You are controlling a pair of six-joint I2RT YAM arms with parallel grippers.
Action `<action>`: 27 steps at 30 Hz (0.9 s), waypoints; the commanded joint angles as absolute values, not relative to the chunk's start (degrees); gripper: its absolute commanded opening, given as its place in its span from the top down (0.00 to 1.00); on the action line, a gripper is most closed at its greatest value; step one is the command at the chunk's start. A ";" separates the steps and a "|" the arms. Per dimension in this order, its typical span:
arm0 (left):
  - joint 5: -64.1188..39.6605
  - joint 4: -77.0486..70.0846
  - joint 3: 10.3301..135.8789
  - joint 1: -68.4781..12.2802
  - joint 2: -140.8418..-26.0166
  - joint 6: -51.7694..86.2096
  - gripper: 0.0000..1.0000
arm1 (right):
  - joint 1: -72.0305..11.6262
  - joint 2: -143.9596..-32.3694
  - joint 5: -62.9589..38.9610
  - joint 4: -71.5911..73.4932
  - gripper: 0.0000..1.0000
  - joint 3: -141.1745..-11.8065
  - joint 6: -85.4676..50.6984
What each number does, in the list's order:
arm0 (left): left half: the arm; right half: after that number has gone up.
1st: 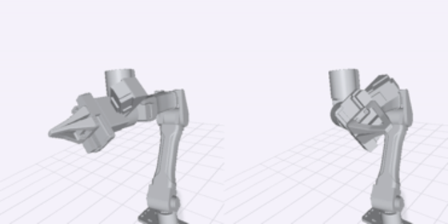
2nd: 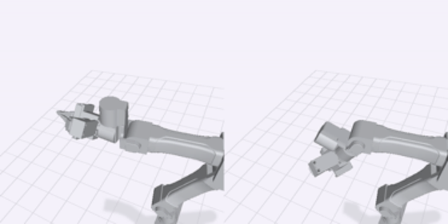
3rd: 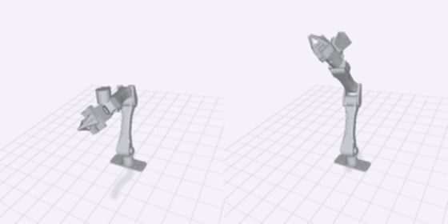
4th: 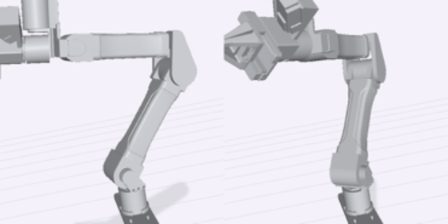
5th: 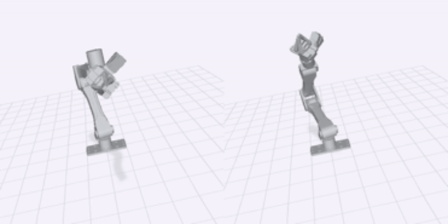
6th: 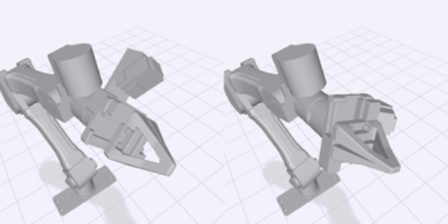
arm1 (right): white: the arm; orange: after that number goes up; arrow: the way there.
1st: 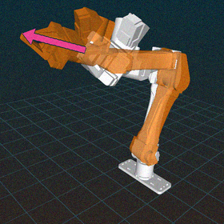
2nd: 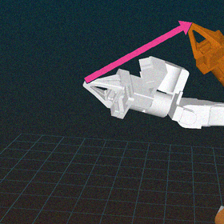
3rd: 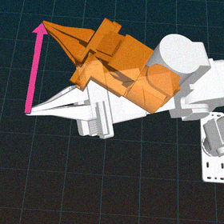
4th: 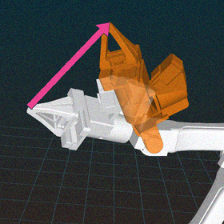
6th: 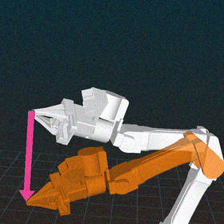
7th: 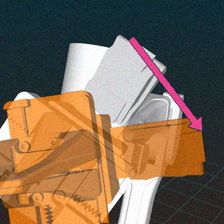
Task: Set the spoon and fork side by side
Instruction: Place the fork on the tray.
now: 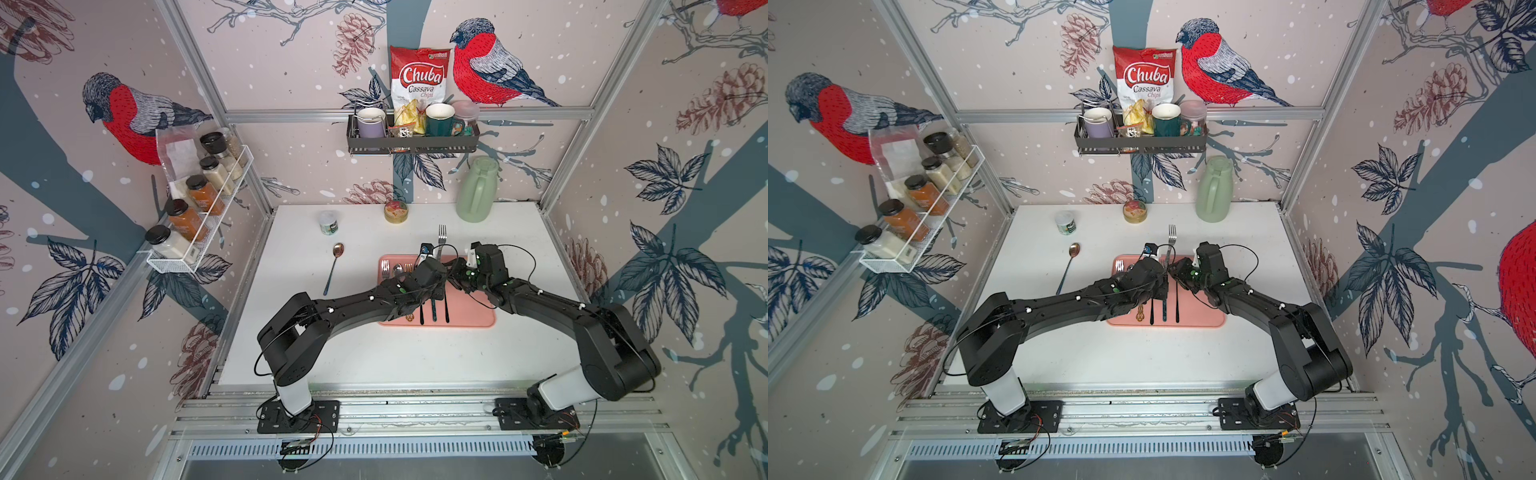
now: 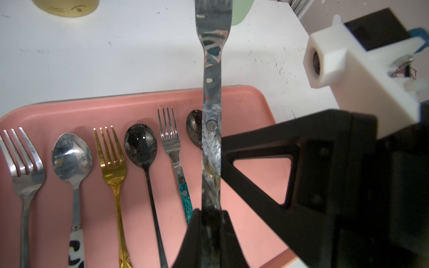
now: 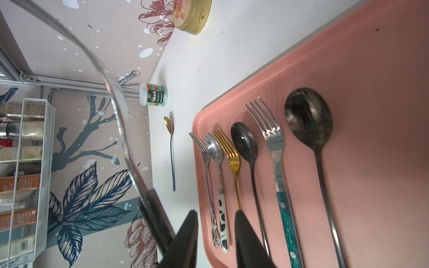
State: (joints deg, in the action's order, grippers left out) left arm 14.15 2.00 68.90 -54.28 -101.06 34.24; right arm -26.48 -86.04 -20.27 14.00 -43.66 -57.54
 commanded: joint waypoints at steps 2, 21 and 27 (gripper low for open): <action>13.00 0.04 69.20 -54.60 -101.56 35.55 0.92 | -26.14 -83.42 -21.19 14.70 0.64 -43.23 -55.39; 5.55 -4.43 68.19 -54.86 -99.26 36.59 0.94 | -24.48 -76.55 -23.77 13.24 0.60 -41.55 -52.00; 5.00 -4.45 68.32 -55.02 -98.94 36.57 0.94 | -24.24 -76.70 -24.71 13.21 0.77 -41.66 -51.59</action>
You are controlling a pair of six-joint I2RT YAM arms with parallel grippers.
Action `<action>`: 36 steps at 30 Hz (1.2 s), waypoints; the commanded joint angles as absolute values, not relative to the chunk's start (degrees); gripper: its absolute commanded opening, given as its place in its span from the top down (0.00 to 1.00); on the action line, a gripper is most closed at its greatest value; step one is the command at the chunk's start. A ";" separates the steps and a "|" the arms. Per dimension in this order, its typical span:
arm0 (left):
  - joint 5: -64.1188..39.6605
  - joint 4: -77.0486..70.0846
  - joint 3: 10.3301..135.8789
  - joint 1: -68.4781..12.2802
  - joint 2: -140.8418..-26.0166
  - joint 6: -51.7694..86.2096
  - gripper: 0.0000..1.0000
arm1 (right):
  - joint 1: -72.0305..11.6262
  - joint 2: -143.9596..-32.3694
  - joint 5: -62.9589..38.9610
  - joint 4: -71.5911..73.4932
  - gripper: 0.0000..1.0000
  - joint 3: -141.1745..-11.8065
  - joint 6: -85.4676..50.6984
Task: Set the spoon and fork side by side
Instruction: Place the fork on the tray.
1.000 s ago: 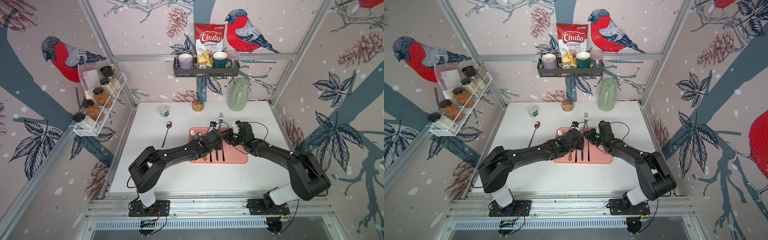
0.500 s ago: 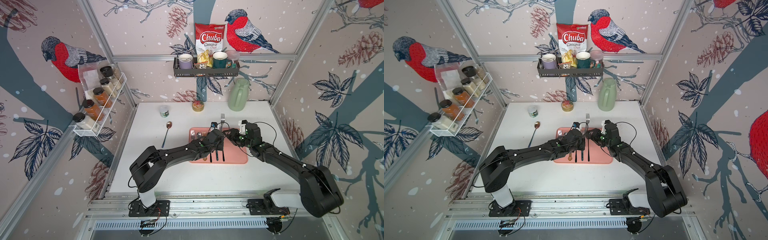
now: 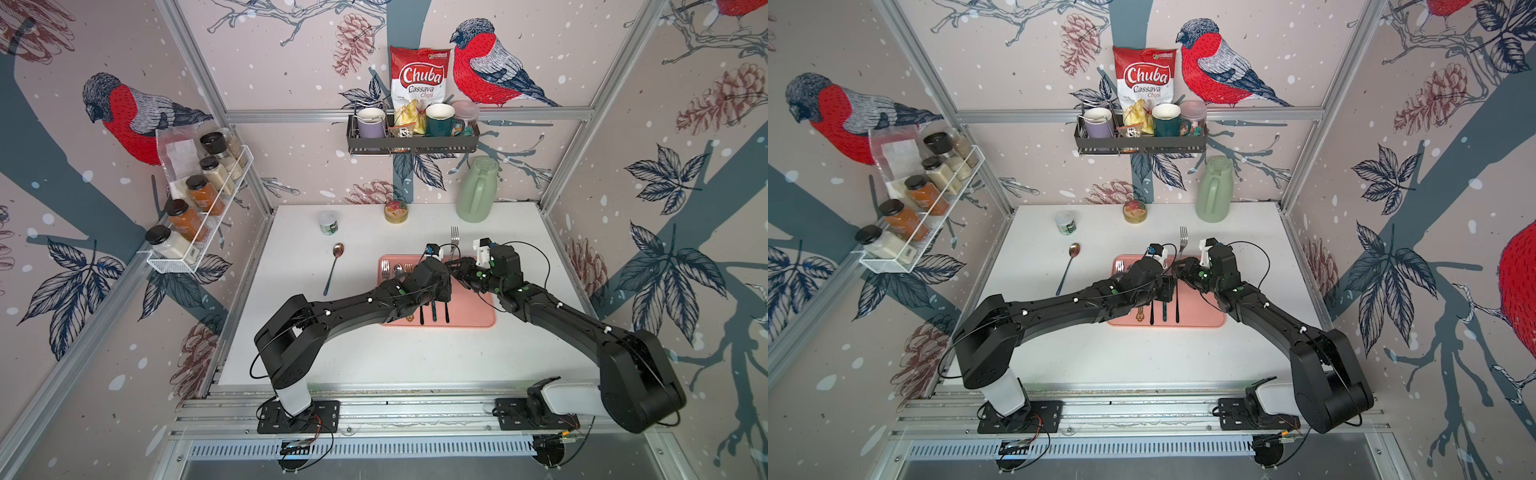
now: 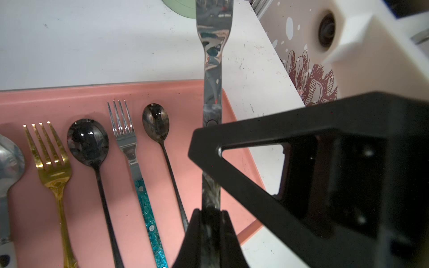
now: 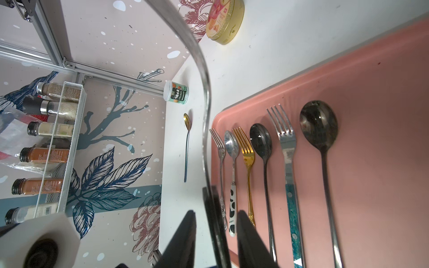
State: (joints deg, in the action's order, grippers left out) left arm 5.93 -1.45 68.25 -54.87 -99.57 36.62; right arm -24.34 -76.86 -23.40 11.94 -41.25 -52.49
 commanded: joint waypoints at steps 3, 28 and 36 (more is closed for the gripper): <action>4.37 -4.74 68.16 -55.02 -98.70 36.75 0.91 | -23.39 -76.03 -26.33 12.64 0.93 -41.75 -50.53; 4.58 1.59 59.42 -50.80 -85.96 33.23 0.40 | -8.54 -93.97 -45.29 -12.63 0.96 -46.49 -24.29; 4.41 1.95 59.07 -50.47 -85.31 32.71 0.40 | -8.02 -97.85 -44.20 -11.40 0.96 -45.71 -24.03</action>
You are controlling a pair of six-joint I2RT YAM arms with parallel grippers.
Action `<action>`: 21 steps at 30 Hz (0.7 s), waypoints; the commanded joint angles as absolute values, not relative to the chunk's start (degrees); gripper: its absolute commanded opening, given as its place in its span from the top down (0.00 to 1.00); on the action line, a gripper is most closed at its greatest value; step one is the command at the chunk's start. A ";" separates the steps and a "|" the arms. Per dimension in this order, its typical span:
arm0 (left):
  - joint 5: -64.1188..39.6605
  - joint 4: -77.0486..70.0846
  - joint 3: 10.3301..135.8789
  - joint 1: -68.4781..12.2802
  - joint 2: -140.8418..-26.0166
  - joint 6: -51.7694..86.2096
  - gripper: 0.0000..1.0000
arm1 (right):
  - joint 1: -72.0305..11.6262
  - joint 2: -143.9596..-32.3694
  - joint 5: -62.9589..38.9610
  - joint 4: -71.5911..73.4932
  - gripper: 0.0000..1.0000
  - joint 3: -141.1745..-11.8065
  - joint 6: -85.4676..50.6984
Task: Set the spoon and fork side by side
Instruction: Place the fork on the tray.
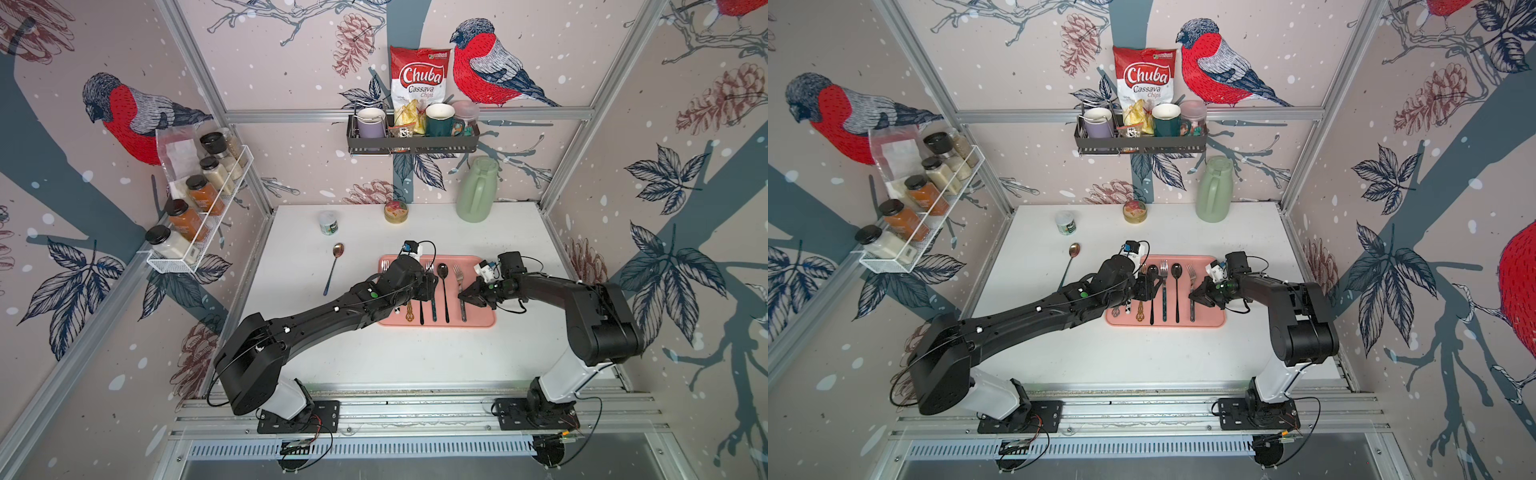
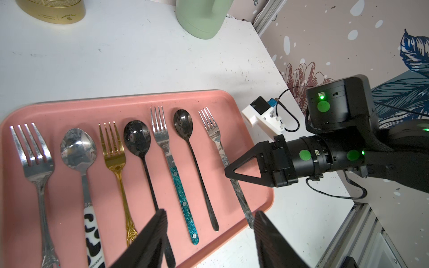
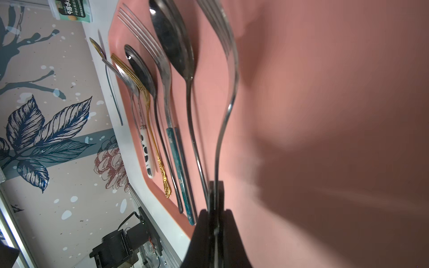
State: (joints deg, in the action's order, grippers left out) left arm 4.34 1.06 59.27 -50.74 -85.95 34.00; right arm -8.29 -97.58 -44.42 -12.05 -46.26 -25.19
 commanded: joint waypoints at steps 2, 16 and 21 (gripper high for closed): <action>4.42 1.99 58.93 -50.32 -85.10 32.61 0.40 | -7.79 -97.61 -43.43 -11.60 0.95 -45.53 -23.89; 3.45 1.84 58.71 -49.93 -84.73 32.57 0.40 | -7.60 -98.87 -33.39 -18.99 0.68 -48.03 -22.58; 3.16 1.73 58.44 -49.98 -84.64 32.69 0.40 | -8.00 -96.18 -27.25 -21.43 0.65 -48.96 -23.04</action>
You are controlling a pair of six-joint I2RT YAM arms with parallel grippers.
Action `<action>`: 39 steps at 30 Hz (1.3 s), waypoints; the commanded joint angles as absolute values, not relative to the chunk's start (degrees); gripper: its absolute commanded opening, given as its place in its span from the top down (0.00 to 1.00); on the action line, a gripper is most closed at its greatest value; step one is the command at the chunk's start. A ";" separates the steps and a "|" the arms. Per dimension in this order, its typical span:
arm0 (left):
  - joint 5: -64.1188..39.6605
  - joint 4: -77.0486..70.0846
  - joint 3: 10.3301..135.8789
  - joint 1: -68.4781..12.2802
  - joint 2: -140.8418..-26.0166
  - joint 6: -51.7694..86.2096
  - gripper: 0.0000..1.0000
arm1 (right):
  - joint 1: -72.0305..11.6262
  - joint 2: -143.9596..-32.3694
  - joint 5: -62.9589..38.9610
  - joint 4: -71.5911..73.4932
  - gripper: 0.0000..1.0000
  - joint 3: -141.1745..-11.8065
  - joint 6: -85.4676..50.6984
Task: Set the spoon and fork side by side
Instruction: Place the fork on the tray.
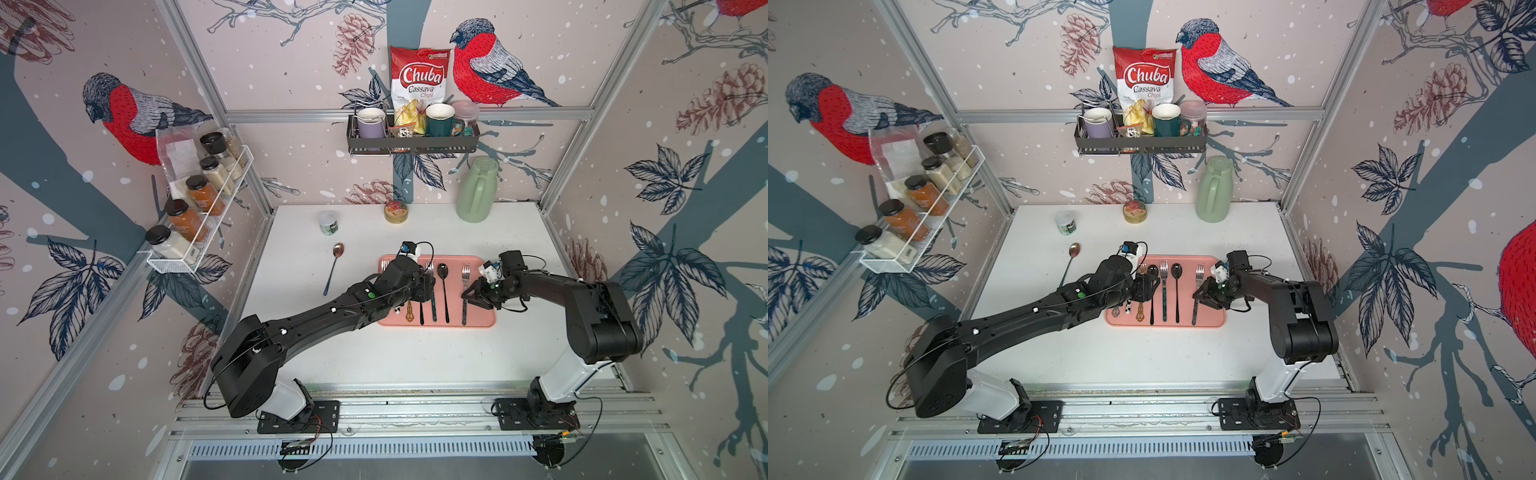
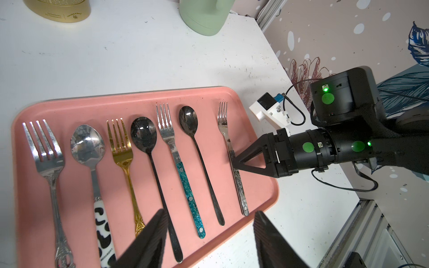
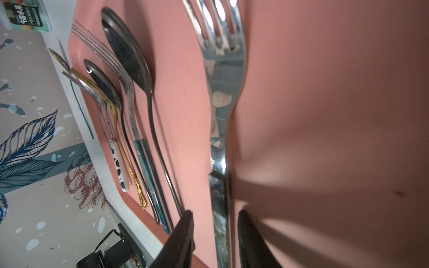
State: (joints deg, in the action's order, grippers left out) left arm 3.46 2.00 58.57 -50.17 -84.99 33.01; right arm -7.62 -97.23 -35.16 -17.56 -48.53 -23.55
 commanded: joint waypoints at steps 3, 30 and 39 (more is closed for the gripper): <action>2.70 1.58 58.19 -49.99 -84.56 32.74 0.40 | -8.91 -95.85 -23.79 -23.12 0.65 -50.11 -22.92; 2.87 1.65 54.68 -47.82 -81.00 32.57 0.40 | -19.73 -105.34 -12.69 -28.35 0.68 -61.96 -22.91; 9.31 11.65 54.49 -38.78 -78.67 27.98 0.36 | -21.23 -106.65 -11.94 -29.68 0.68 -64.16 -21.96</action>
State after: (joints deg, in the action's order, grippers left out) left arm 5.34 6.72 54.57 -41.74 -79.57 30.81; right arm -21.21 -106.04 -15.14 -24.77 -64.38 -22.65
